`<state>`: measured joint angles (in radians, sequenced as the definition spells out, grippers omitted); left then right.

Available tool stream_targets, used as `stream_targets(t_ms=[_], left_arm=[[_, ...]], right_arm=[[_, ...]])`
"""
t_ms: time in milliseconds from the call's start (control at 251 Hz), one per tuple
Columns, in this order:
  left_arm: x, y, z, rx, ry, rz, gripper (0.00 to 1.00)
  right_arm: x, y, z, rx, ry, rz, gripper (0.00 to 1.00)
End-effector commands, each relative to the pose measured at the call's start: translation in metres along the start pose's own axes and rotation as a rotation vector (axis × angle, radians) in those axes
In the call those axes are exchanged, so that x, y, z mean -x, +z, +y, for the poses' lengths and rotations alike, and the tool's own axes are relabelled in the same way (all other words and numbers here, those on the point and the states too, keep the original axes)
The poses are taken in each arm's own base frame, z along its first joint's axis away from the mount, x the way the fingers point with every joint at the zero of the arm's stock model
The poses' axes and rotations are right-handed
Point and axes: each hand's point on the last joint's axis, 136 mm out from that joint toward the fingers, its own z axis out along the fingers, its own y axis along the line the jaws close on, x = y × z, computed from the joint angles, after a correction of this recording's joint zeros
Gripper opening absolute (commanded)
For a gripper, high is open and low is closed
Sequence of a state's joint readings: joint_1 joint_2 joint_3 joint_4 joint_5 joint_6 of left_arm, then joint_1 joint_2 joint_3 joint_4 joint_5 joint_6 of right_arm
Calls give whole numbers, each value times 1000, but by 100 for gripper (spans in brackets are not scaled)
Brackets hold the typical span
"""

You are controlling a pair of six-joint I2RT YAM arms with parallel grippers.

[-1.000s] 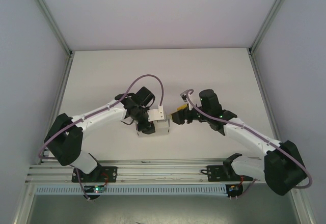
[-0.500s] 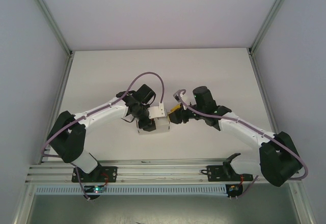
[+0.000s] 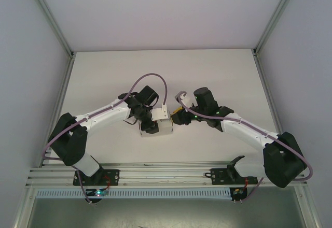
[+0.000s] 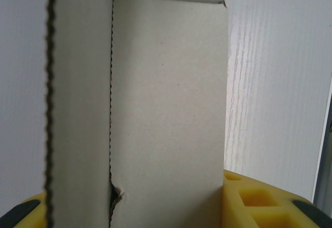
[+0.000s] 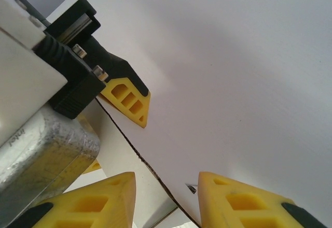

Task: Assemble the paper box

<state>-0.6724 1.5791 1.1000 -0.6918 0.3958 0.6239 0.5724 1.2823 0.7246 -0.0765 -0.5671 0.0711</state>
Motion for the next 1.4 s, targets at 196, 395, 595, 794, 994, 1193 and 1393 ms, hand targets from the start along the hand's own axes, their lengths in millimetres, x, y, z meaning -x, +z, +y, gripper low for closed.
stream_targets(t_ms=[196,395,595,794,994,1193,1393], left_arm=[[-7,16,6,-6,-19,34,42],[-6,18,13,11,-42,47,41],[-7,19,13,7,-49,59,41],[-5,20,19,31,-65,60,41],[-3,21,27,55,-92,72,41],[2,20,28,64,-88,52,41],[4,21,30,69,-95,49,41]], right_arm=[[-18,6,4,19,56,72,23],[-16,2,8,21,132,60,17],[-16,-10,4,-42,170,39,13],[-12,-13,8,-51,260,13,5],[-6,-7,0,-147,460,-77,0],[-17,3,-4,-256,497,-180,0],[-33,7,-10,-295,472,-245,0]])
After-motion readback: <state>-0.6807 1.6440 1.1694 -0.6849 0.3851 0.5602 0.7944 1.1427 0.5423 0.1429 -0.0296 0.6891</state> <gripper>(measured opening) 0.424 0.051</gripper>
